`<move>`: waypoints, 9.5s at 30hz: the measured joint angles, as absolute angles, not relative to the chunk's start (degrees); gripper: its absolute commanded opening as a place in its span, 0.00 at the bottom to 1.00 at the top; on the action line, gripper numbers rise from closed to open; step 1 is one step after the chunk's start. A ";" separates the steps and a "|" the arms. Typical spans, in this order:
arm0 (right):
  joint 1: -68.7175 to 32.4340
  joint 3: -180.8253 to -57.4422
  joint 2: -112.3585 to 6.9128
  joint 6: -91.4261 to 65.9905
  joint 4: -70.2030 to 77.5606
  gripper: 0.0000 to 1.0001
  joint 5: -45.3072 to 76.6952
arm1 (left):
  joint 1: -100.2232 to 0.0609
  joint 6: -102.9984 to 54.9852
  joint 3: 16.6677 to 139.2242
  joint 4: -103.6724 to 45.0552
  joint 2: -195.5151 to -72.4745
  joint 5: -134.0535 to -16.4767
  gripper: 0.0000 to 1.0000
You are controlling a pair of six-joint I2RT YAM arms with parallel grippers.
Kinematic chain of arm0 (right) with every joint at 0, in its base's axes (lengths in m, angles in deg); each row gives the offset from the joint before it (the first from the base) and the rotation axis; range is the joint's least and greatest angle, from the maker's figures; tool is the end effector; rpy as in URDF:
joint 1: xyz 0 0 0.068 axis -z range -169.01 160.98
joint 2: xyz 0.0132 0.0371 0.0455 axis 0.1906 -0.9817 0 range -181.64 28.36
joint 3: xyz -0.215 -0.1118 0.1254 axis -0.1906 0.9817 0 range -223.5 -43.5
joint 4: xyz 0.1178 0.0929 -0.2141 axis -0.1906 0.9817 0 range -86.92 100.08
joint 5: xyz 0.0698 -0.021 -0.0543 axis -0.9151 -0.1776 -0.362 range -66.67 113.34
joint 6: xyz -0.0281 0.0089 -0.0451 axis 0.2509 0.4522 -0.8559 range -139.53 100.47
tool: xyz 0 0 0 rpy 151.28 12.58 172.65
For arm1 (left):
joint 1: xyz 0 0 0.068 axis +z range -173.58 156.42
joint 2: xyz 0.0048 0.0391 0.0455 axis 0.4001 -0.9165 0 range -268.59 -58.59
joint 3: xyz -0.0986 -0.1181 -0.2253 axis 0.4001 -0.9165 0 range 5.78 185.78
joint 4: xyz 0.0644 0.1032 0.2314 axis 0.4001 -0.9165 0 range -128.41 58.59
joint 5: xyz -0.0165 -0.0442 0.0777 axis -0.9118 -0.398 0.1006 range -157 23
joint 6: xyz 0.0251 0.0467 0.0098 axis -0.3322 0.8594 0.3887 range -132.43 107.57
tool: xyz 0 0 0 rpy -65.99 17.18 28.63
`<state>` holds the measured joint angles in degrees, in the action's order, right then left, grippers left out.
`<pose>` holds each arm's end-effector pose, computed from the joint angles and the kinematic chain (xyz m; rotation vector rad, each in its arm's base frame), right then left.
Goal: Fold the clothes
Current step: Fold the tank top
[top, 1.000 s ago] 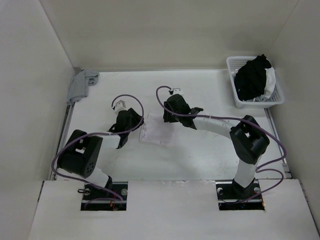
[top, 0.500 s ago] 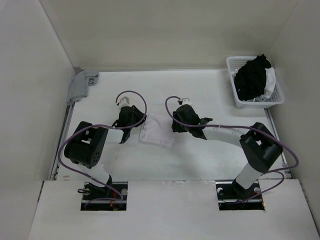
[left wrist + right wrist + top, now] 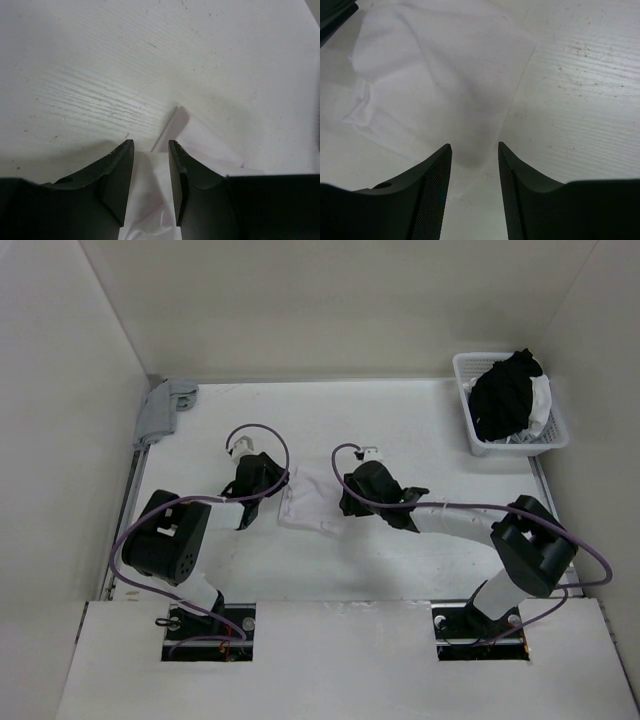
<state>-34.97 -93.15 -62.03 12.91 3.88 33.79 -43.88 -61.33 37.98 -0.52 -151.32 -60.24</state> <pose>0.2328 0.2314 0.1909 -0.1789 2.3258 0.4977 0.2832 -0.1003 0.1393 -0.6003 2.0567 -0.6031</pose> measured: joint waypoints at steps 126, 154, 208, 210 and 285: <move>-30.62 -141.41 -96.70 2.77 16.73 0.50 25.97 | -47.20 -66.40 22.92 9.27 -145.83 -66.25 0.05; -31.54 -132.23 -88.70 0.15 15.51 0.31 26.65 | -47.24 -65.13 20.32 2.43 -138.66 -67.43 0.06; -26.53 -109.72 -72.17 11.25 0.71 0.26 22.67 | -44.62 -66.29 17.55 -2.92 -121.92 -65.59 0.26; -26.53 -106.52 -67.39 12.17 -2.46 0.12 22.78 | -45.10 -66.01 18.27 -4.23 -120.04 -64.11 0.25; -17.11 -64.54 -29.90 23.25 -24.47 0.68 29.03 | -37.62 -56.33 22.20 -25.78 -101.35 -62.27 0.71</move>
<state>-17.11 -64.54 -29.90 23.25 -24.47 29.03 -37.62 -56.33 22.20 -25.78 -101.35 -62.27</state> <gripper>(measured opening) 0.679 0.707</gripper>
